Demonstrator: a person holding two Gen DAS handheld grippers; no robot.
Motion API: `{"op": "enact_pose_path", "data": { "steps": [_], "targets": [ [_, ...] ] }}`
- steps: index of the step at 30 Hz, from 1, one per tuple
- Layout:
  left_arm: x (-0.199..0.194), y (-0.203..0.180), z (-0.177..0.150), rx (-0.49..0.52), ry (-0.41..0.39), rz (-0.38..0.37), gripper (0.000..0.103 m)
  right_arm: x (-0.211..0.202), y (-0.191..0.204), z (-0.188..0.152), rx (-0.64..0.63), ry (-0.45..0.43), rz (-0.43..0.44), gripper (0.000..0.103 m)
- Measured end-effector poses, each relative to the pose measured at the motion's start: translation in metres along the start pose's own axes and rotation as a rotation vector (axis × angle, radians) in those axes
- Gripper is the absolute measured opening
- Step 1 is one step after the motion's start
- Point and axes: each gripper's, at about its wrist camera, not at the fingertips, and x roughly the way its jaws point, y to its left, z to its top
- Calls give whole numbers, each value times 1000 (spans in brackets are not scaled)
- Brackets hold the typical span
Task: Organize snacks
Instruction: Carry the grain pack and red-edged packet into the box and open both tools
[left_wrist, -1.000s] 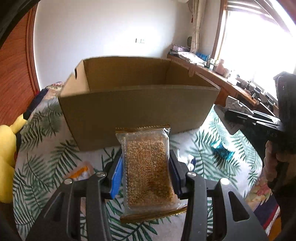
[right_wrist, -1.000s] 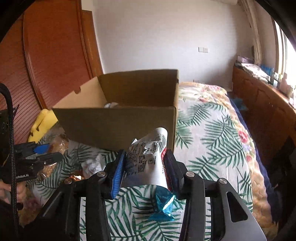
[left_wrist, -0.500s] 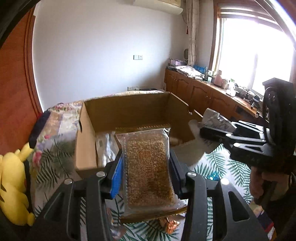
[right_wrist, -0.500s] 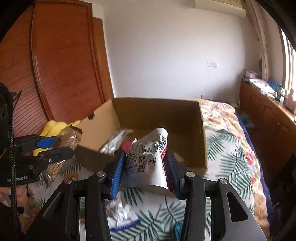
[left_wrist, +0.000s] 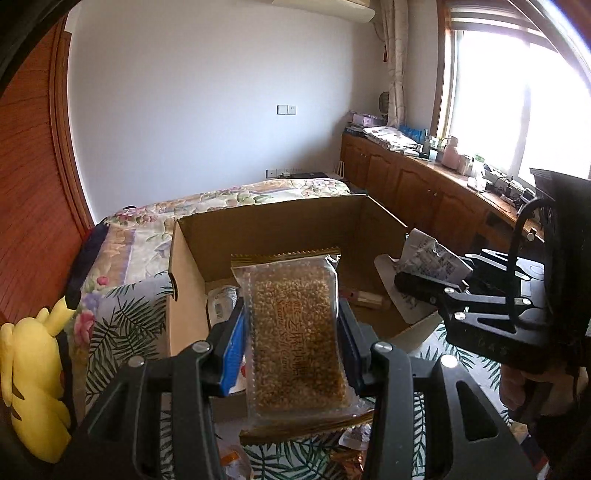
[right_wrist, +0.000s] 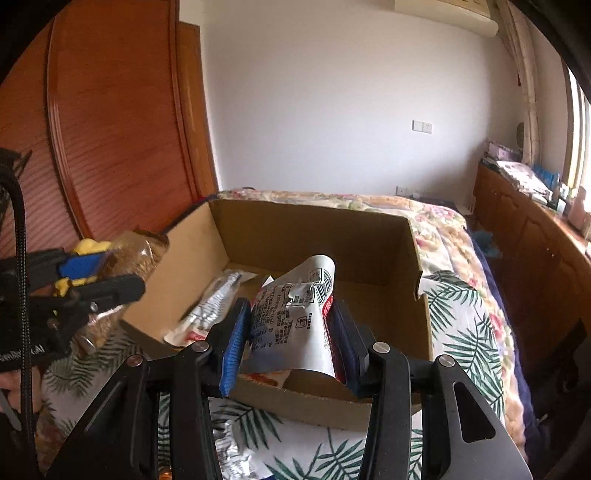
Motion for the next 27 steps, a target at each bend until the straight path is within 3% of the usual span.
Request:
{"op": "enact_pose_path", "data": {
  "steps": [11, 27],
  "targets": [
    [30, 13, -2, -35, 56, 5, 44, 14, -3, -5, 21, 47, -17, 46],
    [41, 18, -3, -74, 45, 30, 51, 29, 4, -12, 24, 76, -26, 52]
  ]
}}
